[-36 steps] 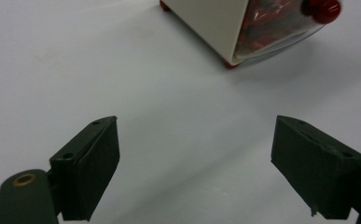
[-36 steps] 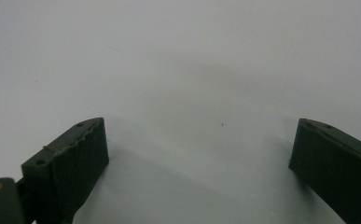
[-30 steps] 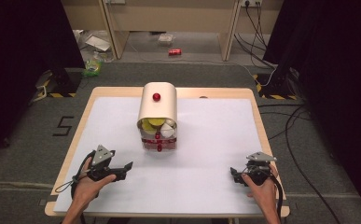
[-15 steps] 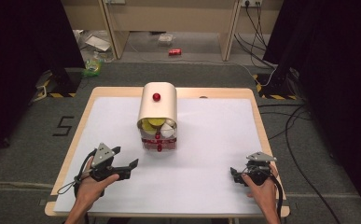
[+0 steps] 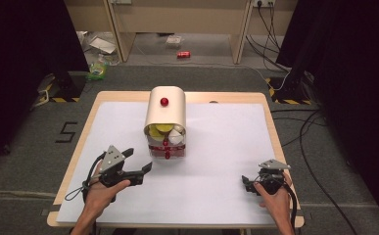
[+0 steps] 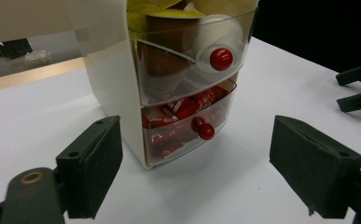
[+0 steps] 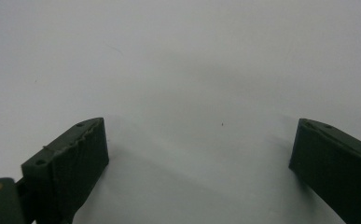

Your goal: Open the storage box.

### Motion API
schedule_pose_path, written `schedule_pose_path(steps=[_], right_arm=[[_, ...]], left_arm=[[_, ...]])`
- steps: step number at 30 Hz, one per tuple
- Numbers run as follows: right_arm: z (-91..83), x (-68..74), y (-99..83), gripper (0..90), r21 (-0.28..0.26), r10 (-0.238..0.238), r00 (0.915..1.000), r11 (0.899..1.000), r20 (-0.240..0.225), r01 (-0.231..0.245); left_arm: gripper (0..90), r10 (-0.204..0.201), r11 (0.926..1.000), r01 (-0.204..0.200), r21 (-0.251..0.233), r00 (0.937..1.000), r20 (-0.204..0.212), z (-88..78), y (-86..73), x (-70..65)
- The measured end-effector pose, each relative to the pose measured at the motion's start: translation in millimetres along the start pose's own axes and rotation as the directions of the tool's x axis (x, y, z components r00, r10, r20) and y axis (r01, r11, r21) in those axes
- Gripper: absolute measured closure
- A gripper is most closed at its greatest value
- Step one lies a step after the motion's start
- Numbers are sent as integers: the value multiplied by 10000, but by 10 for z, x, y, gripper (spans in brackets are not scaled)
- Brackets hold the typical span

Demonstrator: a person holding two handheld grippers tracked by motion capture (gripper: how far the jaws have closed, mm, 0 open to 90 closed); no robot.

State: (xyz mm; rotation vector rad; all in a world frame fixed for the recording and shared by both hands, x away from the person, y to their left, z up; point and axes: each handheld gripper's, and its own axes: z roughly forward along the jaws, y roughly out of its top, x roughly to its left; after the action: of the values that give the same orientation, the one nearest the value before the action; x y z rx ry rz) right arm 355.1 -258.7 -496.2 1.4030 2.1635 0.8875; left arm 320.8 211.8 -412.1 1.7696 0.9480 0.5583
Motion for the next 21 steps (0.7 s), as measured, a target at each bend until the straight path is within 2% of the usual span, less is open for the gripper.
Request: schedule_pose_path(steps=[5,14,21], right_arm=[[0,-1,0,44,2,0,10000,10000,-7,0],[1,0,-1,44,-16,1,10000,10000,-2,-1],[0,-1,0,43,5,2,10000,10000,-6,-2]], left_arm=[[177,99,9996,-96,-278,9999,101,19,79,-63],[179,328,9987,-314,-413,9989,330,42,195,-143],[178,428,9978,-411,-525,9986,317,59,271,-168]])
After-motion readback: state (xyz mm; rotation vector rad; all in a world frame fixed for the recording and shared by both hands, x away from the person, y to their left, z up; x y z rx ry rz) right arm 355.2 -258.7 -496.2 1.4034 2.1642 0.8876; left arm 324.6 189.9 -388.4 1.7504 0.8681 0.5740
